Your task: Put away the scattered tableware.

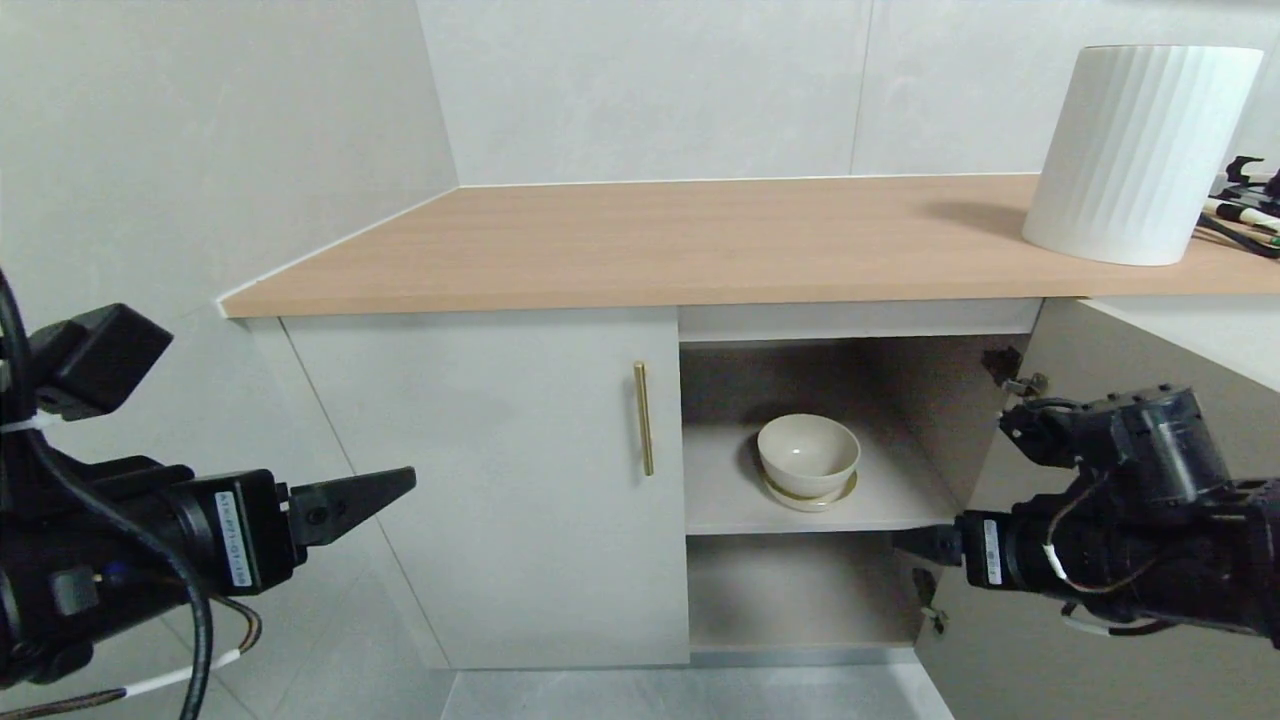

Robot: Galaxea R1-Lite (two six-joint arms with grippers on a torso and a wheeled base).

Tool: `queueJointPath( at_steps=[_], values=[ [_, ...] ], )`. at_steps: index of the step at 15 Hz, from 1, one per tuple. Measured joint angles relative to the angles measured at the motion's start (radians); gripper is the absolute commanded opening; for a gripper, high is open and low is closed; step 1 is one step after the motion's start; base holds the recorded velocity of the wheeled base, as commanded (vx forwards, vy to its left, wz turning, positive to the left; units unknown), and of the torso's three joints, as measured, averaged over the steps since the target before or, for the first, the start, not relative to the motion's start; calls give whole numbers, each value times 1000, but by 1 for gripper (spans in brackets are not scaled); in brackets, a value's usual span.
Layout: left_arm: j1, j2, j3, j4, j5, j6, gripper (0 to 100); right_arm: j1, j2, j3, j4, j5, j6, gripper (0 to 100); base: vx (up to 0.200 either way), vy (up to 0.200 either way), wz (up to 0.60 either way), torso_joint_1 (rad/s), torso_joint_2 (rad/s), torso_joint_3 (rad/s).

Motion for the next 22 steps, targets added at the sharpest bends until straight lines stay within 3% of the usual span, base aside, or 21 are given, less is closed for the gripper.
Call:
queueJointPath(
  at_steps=[2, 7, 22],
  values=[
    [5, 0, -4, -2, 1, 15, 100, 50, -77, 44, 11, 6, -44, 100, 0, 0, 0, 0, 0, 0],
    [6, 24, -5, -1, 4, 14, 100, 79, -138, 64, 17, 7, -48, 100, 0, 0, 0, 0, 0, 0],
    [5, 39, 2, 1, 1, 11, 100, 87, -149, 72, 18, 6, -48, 100, -200, 0, 0, 2, 2, 2]
  ],
)
